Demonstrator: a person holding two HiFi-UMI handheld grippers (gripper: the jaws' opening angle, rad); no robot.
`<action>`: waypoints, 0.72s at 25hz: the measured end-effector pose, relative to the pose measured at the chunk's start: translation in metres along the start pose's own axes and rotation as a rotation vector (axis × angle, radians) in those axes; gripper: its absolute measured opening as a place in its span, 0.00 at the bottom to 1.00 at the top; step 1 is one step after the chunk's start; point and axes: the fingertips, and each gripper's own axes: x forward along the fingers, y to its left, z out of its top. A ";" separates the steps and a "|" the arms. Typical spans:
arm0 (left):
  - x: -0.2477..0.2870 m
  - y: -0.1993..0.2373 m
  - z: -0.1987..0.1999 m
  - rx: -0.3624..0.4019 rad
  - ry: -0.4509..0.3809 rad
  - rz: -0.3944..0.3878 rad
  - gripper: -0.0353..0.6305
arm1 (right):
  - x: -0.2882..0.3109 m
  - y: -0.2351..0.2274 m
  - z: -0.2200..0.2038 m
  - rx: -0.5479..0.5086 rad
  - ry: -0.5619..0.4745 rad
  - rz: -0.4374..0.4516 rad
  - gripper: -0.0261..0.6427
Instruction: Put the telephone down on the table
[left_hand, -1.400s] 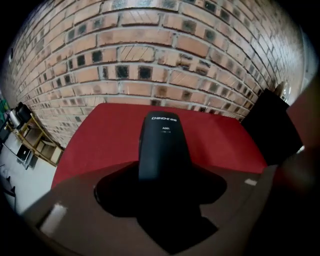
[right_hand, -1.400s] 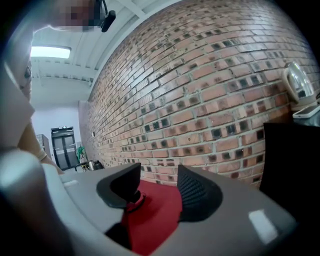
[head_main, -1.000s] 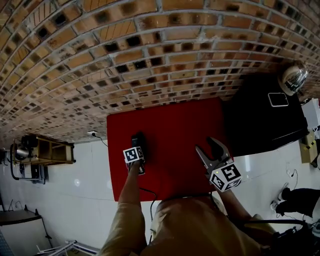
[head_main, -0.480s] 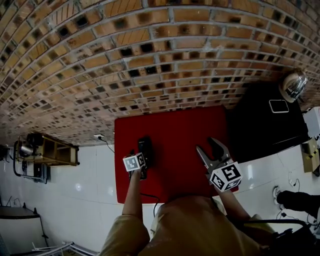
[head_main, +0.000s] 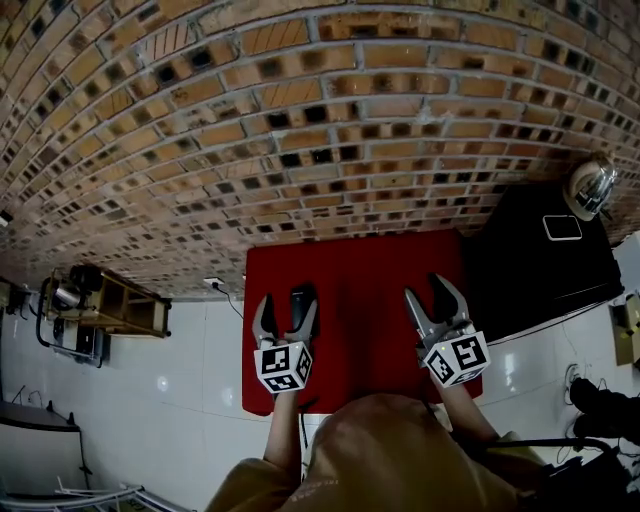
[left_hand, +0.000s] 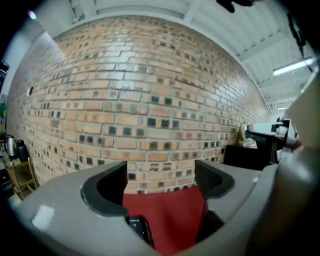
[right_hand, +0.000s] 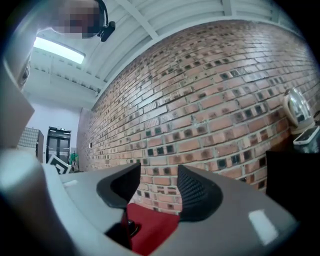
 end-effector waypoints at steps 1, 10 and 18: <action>-0.008 -0.008 0.021 0.022 -0.042 0.003 0.69 | -0.001 0.001 0.008 -0.012 -0.023 -0.008 0.37; -0.035 -0.048 0.084 0.105 -0.162 -0.021 0.67 | -0.007 0.010 0.039 -0.183 -0.073 -0.085 0.40; -0.043 -0.064 0.091 0.159 -0.202 0.006 0.65 | -0.018 0.003 0.037 -0.228 -0.036 -0.126 0.47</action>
